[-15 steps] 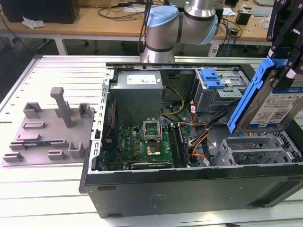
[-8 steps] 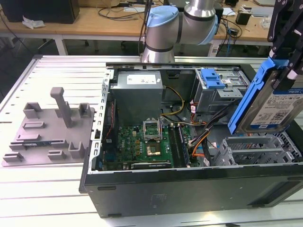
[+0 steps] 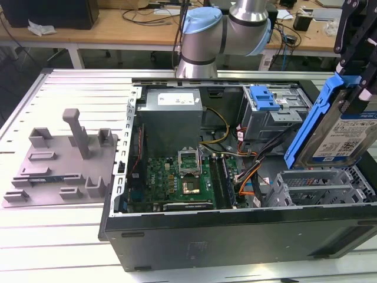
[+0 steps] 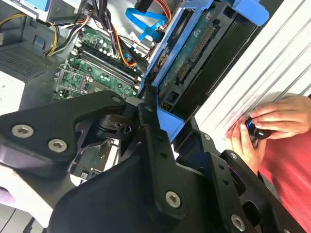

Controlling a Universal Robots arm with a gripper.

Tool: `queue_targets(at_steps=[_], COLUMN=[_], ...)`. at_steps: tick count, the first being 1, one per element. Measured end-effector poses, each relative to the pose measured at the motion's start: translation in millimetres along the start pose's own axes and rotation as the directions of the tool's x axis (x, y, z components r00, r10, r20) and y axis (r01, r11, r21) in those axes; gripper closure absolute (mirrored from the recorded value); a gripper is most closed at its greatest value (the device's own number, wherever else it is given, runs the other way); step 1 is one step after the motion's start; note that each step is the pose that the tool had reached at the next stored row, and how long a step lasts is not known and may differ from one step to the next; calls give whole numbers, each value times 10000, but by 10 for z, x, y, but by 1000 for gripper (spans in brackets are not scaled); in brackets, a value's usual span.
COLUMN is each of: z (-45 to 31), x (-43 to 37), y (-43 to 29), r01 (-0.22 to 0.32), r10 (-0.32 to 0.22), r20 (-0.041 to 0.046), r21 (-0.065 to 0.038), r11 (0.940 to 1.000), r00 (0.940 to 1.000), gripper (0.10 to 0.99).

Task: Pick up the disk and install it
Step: 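Insert the disk into the insertion slot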

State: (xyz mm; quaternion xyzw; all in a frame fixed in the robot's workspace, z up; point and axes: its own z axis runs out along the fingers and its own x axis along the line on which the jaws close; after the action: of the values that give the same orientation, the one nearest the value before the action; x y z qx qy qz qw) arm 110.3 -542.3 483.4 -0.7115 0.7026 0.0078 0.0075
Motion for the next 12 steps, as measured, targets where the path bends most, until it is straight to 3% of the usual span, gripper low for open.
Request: queue_targets(at_steps=[12], z=[83], x=[21], y=[-8], r01=[45], r10=[-45], r20=[1], r21=[-1], r11=[10000], r00=[10000], gripper=[718])
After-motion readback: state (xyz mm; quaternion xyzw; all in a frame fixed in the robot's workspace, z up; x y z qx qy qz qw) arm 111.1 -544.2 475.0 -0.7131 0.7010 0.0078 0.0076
